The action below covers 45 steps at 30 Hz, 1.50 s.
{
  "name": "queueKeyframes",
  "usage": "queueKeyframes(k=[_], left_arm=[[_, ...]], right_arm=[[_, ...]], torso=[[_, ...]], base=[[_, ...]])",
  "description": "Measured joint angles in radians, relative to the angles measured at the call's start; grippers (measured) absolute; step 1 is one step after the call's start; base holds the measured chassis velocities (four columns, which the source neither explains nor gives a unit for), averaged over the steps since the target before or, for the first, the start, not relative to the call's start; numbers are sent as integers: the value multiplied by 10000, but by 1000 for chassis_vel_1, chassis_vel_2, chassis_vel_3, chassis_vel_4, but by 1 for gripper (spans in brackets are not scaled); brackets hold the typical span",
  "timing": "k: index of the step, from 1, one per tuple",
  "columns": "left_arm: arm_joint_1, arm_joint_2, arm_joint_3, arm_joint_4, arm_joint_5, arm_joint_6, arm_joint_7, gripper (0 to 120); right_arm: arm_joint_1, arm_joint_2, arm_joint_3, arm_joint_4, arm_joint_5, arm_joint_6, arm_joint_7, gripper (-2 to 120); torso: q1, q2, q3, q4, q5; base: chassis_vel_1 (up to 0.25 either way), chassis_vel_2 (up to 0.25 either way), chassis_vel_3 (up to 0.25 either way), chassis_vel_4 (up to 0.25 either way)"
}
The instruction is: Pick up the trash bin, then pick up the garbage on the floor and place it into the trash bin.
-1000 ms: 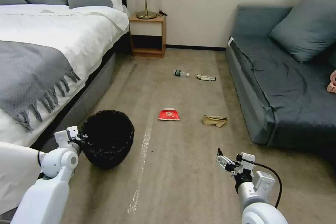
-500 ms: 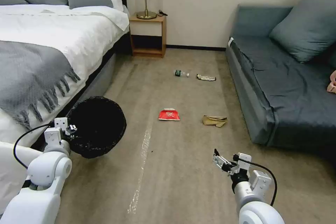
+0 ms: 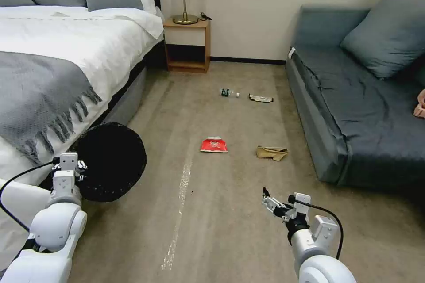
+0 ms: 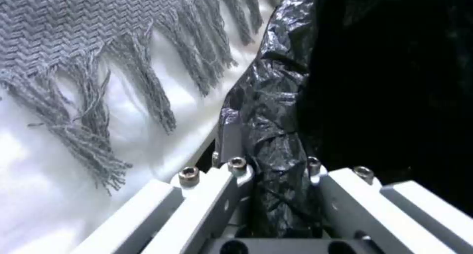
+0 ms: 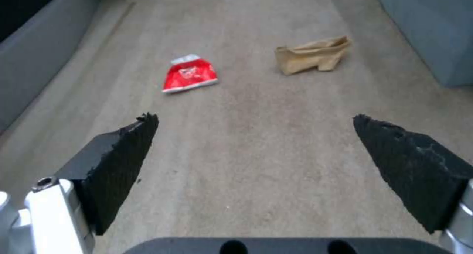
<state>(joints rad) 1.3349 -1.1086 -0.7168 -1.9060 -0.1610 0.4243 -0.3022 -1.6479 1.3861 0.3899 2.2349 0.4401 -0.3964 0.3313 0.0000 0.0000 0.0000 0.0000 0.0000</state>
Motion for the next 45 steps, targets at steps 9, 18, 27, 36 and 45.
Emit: queueKeyframes(k=[9,18,27,36,45], left_arm=[[95,-6,5,15,-334,8,28,3],[89,17,46,-213,-585,200,118,3],[12,35,60,-310,-616,265,153,3],[-40,-30,179,-272,-508,265,146,3],[-94,-45,189,-322,-478,229,142,3]], right_arm=[[-100,46,-48,-92,-289,340,-352,100],[-228,124,31,-268,-657,668,-561,100],[-222,172,73,-381,-762,746,-577,100],[-218,154,129,-474,-784,833,-589,100],[-118,136,94,-675,-818,973,-648,100]], torso=[[0,0,0,0,-1],[0,0,0,0,0],[0,0,0,0,0],[0,0,0,0,0],[0,0,0,0,0]], base=[[0,0,0,0],[0,0,0,0],[0,0,0,0],[0,0,0,0],[0,0,0,0]])
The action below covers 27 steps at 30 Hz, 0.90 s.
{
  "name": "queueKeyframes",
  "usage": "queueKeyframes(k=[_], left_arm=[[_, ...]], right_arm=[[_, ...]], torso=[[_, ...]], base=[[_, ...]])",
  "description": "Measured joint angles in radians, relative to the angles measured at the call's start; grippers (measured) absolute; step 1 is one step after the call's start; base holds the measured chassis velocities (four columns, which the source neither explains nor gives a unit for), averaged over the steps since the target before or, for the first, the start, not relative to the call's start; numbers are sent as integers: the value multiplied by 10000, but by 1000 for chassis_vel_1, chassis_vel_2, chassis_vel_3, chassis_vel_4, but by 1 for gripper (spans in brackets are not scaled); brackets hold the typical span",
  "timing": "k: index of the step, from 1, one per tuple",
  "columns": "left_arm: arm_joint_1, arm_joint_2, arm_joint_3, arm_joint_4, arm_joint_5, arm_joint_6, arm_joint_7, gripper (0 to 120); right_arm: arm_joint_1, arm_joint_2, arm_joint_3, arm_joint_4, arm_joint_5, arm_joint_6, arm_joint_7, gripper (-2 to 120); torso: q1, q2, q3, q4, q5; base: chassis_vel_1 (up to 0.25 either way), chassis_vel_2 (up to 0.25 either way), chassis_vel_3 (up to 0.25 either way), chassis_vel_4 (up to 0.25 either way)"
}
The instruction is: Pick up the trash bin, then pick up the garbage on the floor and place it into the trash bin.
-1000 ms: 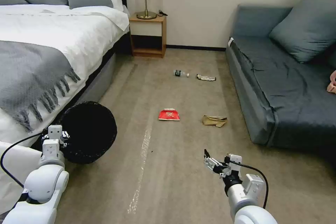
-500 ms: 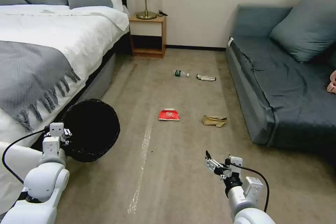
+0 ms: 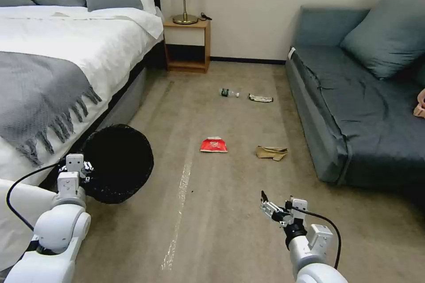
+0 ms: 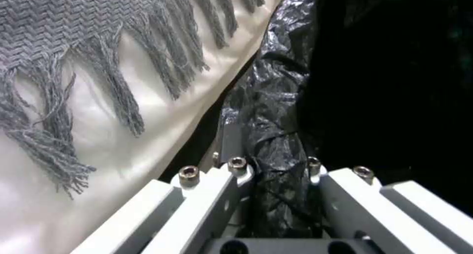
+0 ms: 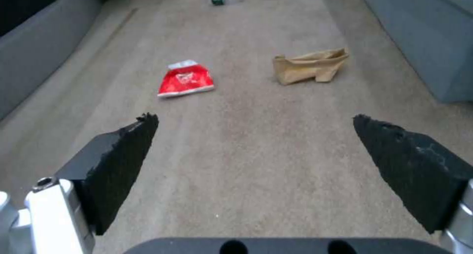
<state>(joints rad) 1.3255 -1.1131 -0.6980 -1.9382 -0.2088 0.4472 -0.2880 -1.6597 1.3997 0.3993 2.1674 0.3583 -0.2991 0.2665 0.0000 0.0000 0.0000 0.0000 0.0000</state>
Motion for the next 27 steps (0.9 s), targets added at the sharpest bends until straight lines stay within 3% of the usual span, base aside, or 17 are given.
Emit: queueKeyframes(k=[10,27], left_arm=[[-60,-83,90,190,87,-154,27,3],[-424,-91,265,565,129,-228,70,3]], right_arm=[[131,7,-31,-271,-25,65,-26,100],[396,47,-34,-752,-33,110,-32,100]], torso=[[0,-1,0,0,0],[0,-1,0,0,0]], base=[[-10,13,9,-8],[-78,82,77,-82]])
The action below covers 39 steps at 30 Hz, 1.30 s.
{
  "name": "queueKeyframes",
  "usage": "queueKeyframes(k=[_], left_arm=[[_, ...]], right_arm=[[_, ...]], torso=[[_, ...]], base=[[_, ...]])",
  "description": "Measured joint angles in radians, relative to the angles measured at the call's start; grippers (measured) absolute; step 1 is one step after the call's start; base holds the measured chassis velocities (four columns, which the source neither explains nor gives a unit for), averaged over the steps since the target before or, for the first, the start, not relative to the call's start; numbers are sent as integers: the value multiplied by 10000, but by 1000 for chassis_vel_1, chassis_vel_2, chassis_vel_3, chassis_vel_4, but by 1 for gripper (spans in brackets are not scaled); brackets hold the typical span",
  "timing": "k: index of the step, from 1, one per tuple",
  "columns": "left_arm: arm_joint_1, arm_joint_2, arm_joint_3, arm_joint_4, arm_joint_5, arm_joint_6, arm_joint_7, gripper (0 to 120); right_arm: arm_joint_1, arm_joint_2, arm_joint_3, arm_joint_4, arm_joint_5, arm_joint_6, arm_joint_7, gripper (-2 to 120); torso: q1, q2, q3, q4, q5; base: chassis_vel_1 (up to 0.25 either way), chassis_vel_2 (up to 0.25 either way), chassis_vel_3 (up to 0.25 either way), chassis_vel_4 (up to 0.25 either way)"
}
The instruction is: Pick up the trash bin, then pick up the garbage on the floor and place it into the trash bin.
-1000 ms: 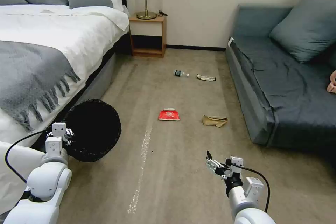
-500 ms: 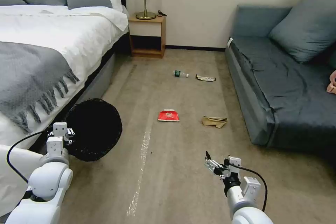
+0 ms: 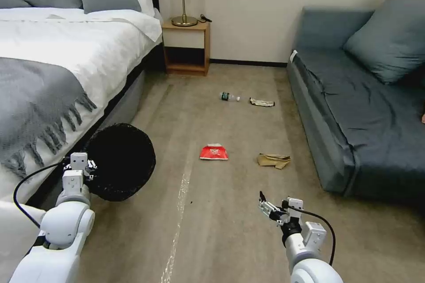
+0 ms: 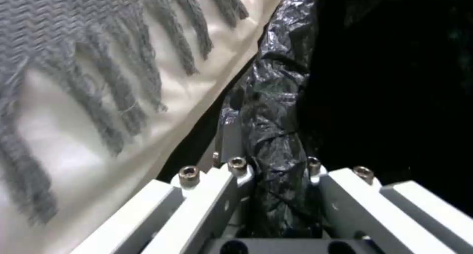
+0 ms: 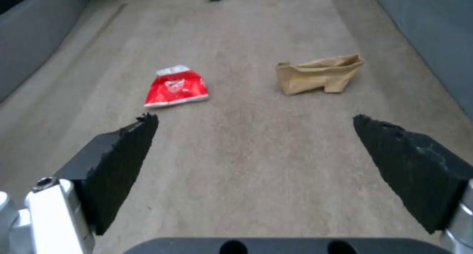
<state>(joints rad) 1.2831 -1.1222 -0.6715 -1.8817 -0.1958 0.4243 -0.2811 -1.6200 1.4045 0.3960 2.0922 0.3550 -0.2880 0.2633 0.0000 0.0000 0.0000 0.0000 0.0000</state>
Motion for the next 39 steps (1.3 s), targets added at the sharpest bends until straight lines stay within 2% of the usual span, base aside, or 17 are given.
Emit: queueKeyframes(k=[39], left_arm=[[-102,-41,87,258,-194,-32,119,3]], right_arm=[[36,38,-71,-553,-236,283,-34,100]], torso=[[0,0,0,0,0]], base=[[-116,118,114,-115]])
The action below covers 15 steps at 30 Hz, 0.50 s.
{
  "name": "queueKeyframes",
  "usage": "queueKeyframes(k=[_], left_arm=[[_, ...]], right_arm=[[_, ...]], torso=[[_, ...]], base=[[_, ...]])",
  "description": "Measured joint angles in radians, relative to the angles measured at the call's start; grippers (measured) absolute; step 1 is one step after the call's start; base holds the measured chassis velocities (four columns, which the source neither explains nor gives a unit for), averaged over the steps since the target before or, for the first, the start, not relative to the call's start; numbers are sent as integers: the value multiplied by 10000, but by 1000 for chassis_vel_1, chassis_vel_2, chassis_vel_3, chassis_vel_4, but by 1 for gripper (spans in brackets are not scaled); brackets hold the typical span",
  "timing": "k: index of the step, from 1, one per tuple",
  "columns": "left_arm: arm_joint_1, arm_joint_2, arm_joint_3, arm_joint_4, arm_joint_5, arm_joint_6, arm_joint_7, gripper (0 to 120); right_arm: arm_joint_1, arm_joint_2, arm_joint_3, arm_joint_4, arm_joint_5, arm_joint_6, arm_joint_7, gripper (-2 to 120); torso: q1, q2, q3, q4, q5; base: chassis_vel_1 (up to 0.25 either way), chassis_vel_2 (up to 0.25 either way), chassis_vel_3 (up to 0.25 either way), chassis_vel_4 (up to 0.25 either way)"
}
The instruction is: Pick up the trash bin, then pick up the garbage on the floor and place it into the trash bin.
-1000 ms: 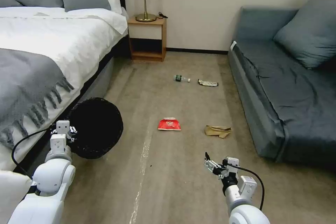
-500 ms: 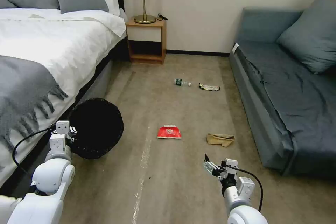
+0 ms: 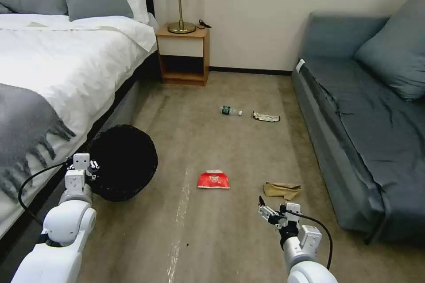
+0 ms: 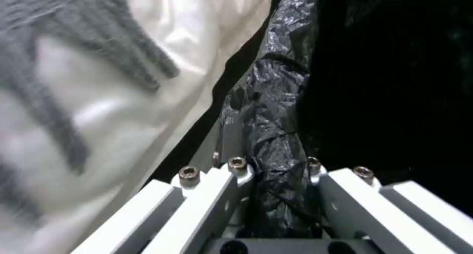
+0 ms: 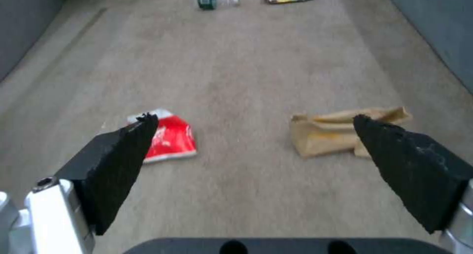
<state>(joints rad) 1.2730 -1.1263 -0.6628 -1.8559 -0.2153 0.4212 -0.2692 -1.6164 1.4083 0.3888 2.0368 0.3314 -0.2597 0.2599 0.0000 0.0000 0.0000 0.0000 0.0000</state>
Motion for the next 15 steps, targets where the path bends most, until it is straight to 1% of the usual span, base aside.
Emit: queueKeyframes(k=[8,15], left_arm=[[101,-54,73,52,93,-83,17,3],[85,-69,120,49,124,-91,21,3]], right_arm=[[32,21,-14,-138,-85,97,-48,100],[0,4,11,-215,-79,212,-51,100]], torso=[[0,0,0,0,0],[0,0,0,-1,-1]], base=[[-146,138,140,-127],[-150,154,152,-153]])
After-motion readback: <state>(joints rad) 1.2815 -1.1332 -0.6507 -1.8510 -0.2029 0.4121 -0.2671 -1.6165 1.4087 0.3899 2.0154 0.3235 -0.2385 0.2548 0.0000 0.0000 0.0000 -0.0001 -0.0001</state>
